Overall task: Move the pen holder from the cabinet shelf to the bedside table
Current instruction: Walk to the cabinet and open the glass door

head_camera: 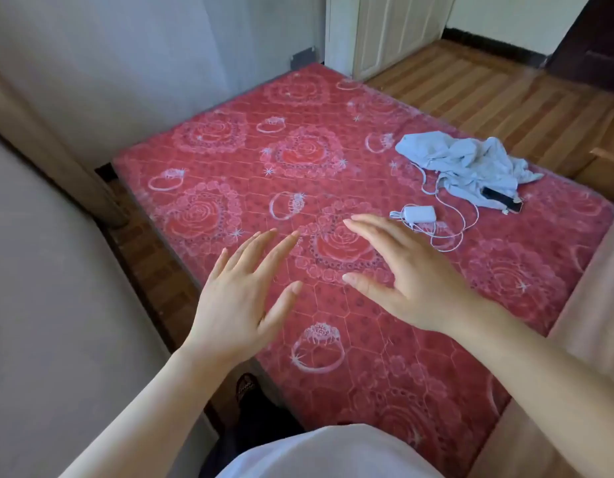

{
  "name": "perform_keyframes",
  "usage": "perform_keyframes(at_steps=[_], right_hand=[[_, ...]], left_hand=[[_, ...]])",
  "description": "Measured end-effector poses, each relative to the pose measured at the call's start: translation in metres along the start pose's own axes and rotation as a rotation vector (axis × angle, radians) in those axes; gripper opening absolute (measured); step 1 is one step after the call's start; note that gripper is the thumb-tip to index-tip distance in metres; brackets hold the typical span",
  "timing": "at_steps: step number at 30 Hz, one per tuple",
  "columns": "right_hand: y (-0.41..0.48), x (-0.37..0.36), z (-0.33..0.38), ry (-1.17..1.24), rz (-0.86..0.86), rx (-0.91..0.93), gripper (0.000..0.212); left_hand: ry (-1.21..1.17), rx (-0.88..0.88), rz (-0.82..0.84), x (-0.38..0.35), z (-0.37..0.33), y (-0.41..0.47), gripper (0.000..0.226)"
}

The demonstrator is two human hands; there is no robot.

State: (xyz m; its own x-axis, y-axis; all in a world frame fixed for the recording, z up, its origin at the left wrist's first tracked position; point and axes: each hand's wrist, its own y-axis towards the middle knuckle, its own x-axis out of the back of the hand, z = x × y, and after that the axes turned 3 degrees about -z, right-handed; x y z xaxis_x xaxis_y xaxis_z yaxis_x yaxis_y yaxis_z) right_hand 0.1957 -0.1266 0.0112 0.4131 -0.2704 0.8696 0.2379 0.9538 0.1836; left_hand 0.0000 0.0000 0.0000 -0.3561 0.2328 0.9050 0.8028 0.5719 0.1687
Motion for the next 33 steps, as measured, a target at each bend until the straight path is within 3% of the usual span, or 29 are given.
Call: perform_keyframes(at_steps=[9,17,25,33], right_hand=[[0.045,-0.023,0.002,-0.024,-0.009,-0.091,0.067],[0.131,-0.062,0.033,-0.041,0.057,-0.266,0.068],[0.224,-0.092,0.066,-0.143,0.093,-0.304,0.069],[0.253,-0.113,0.061,-0.127,0.154,-0.273,0.069]], left_hand=[[-0.090,-0.073,0.049,-0.002,0.056,0.050,0.058],[-0.203,-0.115,0.191,0.005,0.151,0.110,0.059],[-0.193,-0.245,0.306,0.032,0.233,0.179,0.059],[-0.133,-0.196,0.315,0.044,0.264,0.188,0.059]])
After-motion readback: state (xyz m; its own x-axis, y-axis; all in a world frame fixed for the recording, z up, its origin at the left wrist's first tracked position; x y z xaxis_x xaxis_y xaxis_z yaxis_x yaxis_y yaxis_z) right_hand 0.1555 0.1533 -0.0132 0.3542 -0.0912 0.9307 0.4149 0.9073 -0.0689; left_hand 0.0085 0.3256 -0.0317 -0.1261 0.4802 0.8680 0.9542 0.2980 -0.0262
